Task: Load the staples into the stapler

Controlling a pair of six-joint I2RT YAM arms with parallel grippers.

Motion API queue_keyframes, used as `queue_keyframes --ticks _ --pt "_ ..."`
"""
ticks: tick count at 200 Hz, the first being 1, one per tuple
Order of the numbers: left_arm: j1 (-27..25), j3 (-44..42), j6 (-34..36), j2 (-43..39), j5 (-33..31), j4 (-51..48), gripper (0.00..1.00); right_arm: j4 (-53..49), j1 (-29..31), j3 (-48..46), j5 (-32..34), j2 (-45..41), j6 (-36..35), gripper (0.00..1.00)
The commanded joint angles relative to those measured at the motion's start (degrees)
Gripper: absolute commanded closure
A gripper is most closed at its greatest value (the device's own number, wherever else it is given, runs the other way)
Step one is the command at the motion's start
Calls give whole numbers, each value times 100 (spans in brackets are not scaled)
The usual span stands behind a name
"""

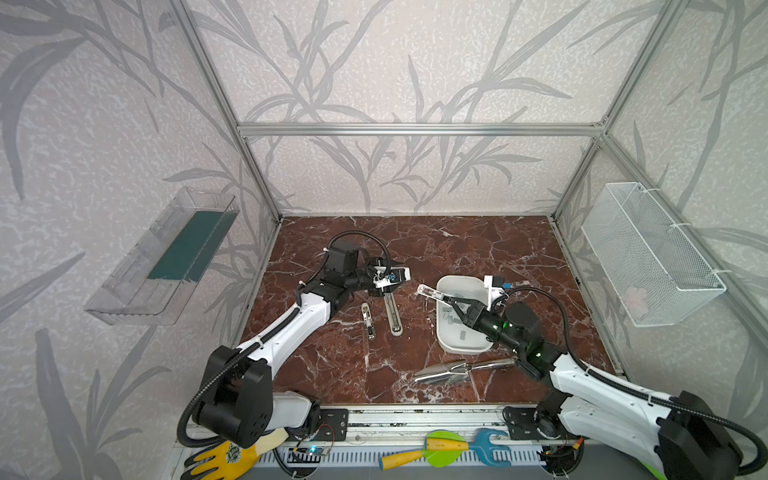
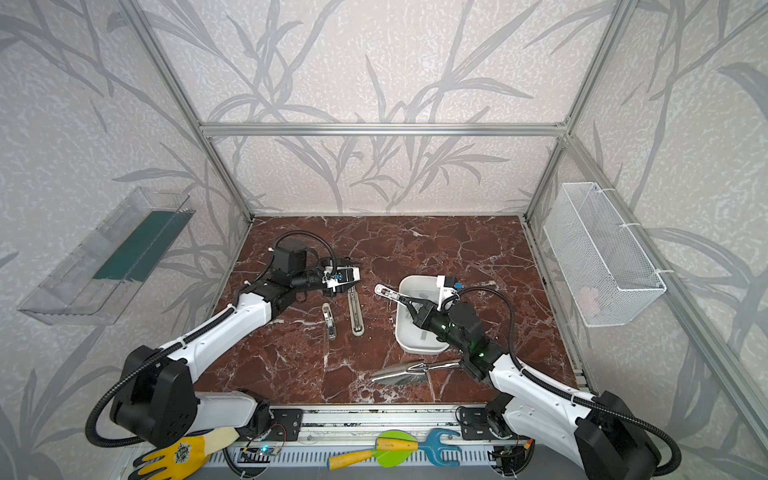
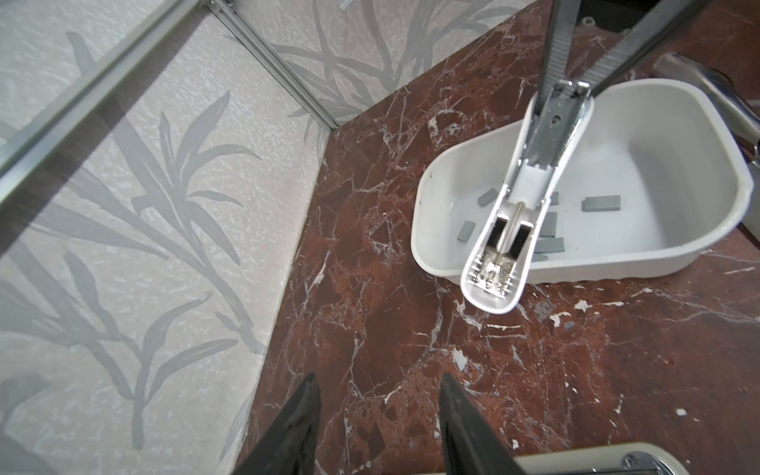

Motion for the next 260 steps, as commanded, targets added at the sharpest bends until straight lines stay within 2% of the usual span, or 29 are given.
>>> queue_keyframes --ticks 1,16,28,69,94,115,148,216,260 --pt "-32 -152 232 -251 562 175 53 -165 278 -18 545 -263 20 100" --pt "-161 -279 1221 -299 1302 -259 53 -291 431 8 740 -367 -57 100" --pt "-354 -334 1525 -295 1588 -404 52 -333 511 10 824 -410 -91 100" --pt "-1365 -203 1336 -202 606 -516 52 -41 679 22 798 -139 -38 100" --pt "-1719 -88 1083 82 177 -538 52 175 838 86 780 147 -37 100" --pt "-1836 78 1292 257 -107 -994 52 283 879 75 786 239 -23 100" --pt "-1887 143 1215 354 -513 -1019 54 209 904 53 828 85 -29 100" --pt "-1993 230 1076 388 -549 -1059 57 353 991 70 771 183 -4 100" --pt "-2077 315 1170 495 -519 -1261 68 453 1097 133 792 368 -3 100"
